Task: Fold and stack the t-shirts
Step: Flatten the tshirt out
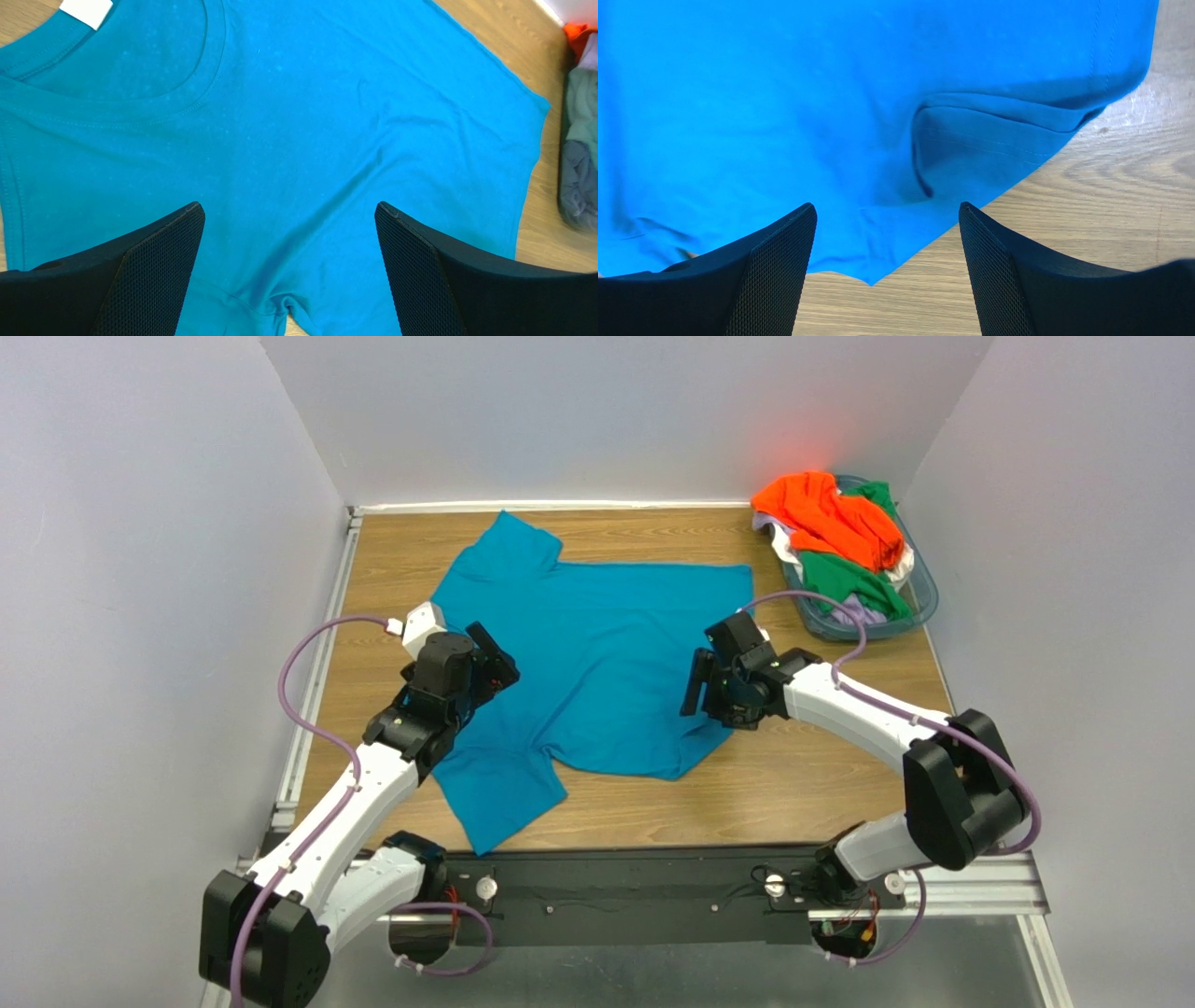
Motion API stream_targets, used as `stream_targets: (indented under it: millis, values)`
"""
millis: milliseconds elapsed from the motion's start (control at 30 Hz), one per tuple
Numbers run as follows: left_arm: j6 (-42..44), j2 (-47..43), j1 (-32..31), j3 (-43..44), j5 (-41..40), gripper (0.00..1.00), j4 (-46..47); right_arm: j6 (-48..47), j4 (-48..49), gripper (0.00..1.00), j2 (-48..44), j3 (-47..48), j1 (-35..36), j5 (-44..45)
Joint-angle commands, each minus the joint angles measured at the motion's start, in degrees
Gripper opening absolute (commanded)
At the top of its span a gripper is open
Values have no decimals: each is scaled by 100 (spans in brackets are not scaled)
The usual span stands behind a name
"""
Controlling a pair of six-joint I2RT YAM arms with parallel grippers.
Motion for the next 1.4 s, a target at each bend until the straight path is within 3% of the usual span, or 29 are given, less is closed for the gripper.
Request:
stream_targets:
  millis: [0, 67, 167, 200, 333, 600, 1000, 1167, 1200, 1267, 1333, 1367]
  values:
    - [57, 215, 44, -72, 189, 98, 214, 85, -51, 81, 200, -49, 18, 162]
    - [66, 303, 53, -72, 268, 98, 240, 59, -52, 77, 419, 73, 27, 249]
    - [57, 356, 62, -98, 304, 98, 240, 59, -43, 52, 623, 206, 27, 372]
    - [66, 348, 71, -107, 304, 98, 214, 85, -43, 38, 684, 215, 18, 425]
    - [66, 330, 80, -177, 278, 98, 179, 155, -51, 19, 562, 145, 27, 434]
    - [48, 365, 106, -230, 321, 98, 310, 594, -437, 10, -641, -830, 27, 223]
    - [48, 769, 141, -274, 717, 98, 680, 1394, -1598, 11, -2039, -2070, 18, 109]
    - [57, 840, 150, -257, 691, 98, 662, 1640, -1897, 18, -2400, -2272, 27, 329]
    - [83, 857, 150, -239, 691, 98, 662, 1641, -1915, 25, -2418, -2255, 27, 346]
    - [118, 892, 150, -186, 691, 98, 636, 1614, -1993, 28, -2409, -2106, 18, 495]
    - [136, 901, 159, -151, 673, 98, 601, 1501, -2081, 51, -2383, -1922, 27, 627]
    - [206, 919, 159, -99, 673, 98, 610, 1404, -2160, 75, -2339, -1651, 27, 793]
